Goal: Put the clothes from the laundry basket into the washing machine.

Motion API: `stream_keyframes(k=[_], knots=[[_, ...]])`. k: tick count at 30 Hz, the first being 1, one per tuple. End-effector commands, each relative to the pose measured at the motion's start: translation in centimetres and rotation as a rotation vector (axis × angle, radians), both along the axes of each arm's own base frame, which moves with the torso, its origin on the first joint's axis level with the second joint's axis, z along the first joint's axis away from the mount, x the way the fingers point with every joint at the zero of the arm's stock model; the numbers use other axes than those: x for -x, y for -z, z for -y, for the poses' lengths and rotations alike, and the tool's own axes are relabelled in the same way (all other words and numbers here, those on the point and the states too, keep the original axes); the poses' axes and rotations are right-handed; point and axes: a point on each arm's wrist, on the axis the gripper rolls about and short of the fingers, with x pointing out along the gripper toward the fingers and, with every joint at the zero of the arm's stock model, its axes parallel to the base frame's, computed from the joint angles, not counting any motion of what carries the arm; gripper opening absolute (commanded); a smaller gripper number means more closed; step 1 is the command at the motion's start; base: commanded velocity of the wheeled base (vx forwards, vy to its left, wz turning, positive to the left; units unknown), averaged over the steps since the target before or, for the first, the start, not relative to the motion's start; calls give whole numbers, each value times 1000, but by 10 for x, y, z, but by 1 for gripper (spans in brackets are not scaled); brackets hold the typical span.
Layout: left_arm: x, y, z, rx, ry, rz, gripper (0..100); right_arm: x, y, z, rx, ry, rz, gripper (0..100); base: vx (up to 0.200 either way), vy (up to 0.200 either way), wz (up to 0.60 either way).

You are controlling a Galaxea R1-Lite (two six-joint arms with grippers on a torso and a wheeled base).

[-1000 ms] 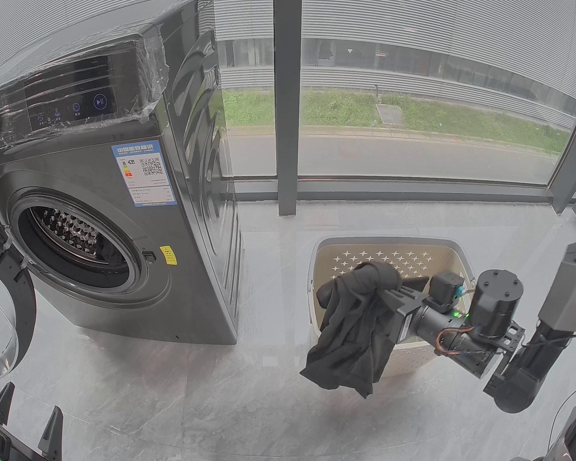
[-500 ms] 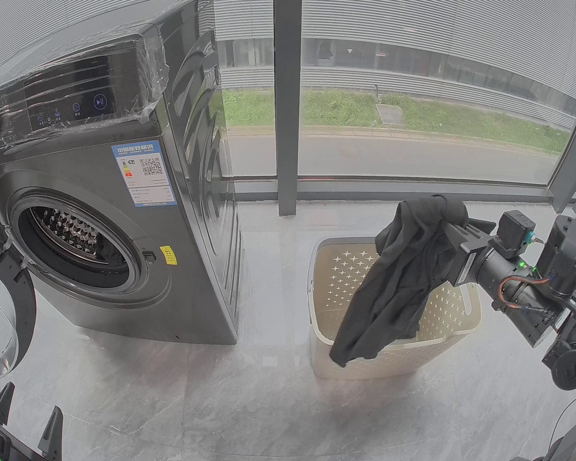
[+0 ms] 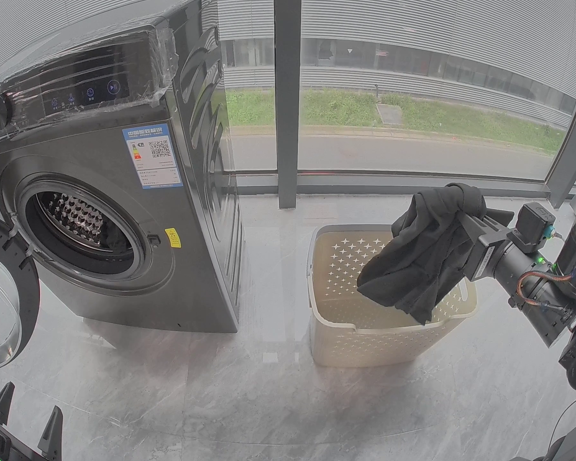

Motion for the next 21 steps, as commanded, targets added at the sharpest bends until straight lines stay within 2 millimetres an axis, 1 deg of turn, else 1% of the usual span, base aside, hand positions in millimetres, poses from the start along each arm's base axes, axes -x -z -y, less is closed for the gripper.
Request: stream_keyframes(k=[1, 6, 12, 21], knots=[[0, 4, 0, 1, -1, 0, 100, 4, -9, 3, -21, 5, 33, 0, 0, 0, 0], [0, 4, 0, 3, -1, 0, 100, 4, -5, 6, -16, 43, 11, 0, 0, 200, 0], [0, 4, 0, 4, -1, 0, 100, 2, -5, 4, -27, 36, 10, 0, 0, 200, 0], [0, 4, 0, 4, -1, 0, 100, 5, -7, 0, -33, 8, 20, 0, 0, 200, 0]])
